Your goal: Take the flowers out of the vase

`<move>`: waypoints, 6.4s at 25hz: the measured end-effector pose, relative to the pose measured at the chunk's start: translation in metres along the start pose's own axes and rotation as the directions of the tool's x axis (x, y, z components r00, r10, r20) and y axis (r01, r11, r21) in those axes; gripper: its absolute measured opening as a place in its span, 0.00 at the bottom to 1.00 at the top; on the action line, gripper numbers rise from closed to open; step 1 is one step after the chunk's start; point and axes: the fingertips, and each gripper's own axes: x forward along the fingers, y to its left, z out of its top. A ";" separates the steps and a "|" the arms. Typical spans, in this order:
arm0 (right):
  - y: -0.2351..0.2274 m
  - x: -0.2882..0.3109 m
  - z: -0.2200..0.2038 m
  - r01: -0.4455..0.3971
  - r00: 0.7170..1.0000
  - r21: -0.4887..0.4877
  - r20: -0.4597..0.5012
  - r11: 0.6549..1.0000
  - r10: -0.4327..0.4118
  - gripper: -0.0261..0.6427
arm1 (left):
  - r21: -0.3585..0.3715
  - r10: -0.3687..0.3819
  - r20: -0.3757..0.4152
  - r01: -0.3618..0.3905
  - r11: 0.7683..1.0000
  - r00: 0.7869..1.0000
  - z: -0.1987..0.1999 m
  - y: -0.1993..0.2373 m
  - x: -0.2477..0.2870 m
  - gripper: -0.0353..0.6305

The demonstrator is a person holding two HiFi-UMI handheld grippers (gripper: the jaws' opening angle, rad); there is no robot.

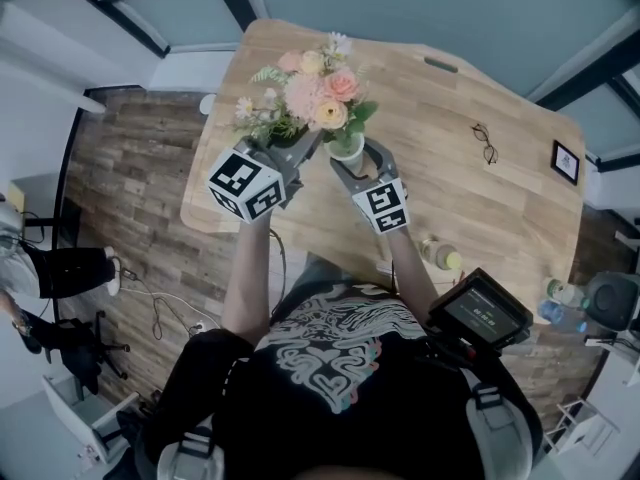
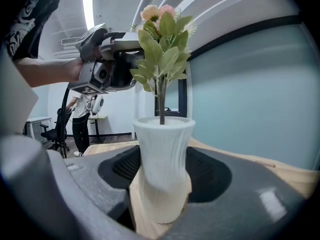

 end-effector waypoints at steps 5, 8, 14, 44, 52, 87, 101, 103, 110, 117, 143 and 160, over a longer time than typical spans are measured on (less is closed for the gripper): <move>-0.002 0.000 -0.001 0.022 1.000 0.014 -0.019 1.000 -0.022 0.46 | 0.003 0.001 -0.026 -0.001 1.000 1.000 0.006 -0.002 0.000 0.13; -0.003 0.002 -0.007 0.014 0.999 0.012 -0.030 1.000 -0.013 0.46 | 0.014 0.007 -0.016 -0.006 1.000 1.000 0.014 -0.004 0.000 0.13; 0.001 -0.002 0.000 0.019 0.999 -0.033 -0.043 0.999 -0.020 0.46 | 0.037 0.020 -0.022 -0.019 0.999 1.000 0.036 -0.005 -0.002 0.13; -0.009 -0.049 0.012 0.026 0.993 0.049 0.117 0.998 -0.031 0.52 | 0.049 0.115 -0.022 -0.114 0.992 0.993 0.095 0.004 -0.024 0.13; -0.013 -0.050 0.017 0.023 0.994 0.059 0.106 0.998 -0.029 0.52 | -0.008 0.142 -0.108 -0.143 0.990 0.984 0.067 0.019 -0.019 0.13; -0.026 -0.068 0.021 0.050 0.981 0.107 0.182 0.993 -0.069 0.52 | -0.266 0.082 -0.602 -0.297 0.917 0.794 -0.199 0.081 -0.007 0.13; -0.032 -0.071 0.012 0.019 0.980 0.195 0.193 0.981 -0.058 0.52 | -0.339 0.048 -0.642 -0.339 0.878 0.765 -0.256 0.083 0.024 0.17; -0.032 -0.071 0.012 0.018 0.981 0.205 0.186 0.979 -0.057 0.52 | -0.336 0.063 -0.643 -0.355 0.872 0.764 -0.260 0.084 0.023 0.18; -0.033 -0.072 0.009 0.014 0.977 0.235 0.202 0.972 -0.063 0.52 | -0.370 0.056 -0.635 -0.366 0.854 0.771 -0.270 0.081 0.023 0.26; -0.033 -0.075 0.009 0.010 0.979 0.236 0.197 0.972 -0.058 0.52 | -0.368 0.106 -0.590 -0.384 0.847 0.801 -0.255 0.085 0.017 0.27; -0.006 -0.119 0.072 0.220 0.954 0.152 0.172 0.964 -0.245 0.04 | -0.029 0.348 -0.204 -0.360 0.932 0.915 -0.096 0.013 -0.062 0.04; 0.091 -0.099 0.085 0.369 0.926 0.038 0.069 0.928 -0.371 0.04 | -0.001 0.256 -0.134 -0.258 0.966 0.957 -0.076 0.002 -0.118 0.04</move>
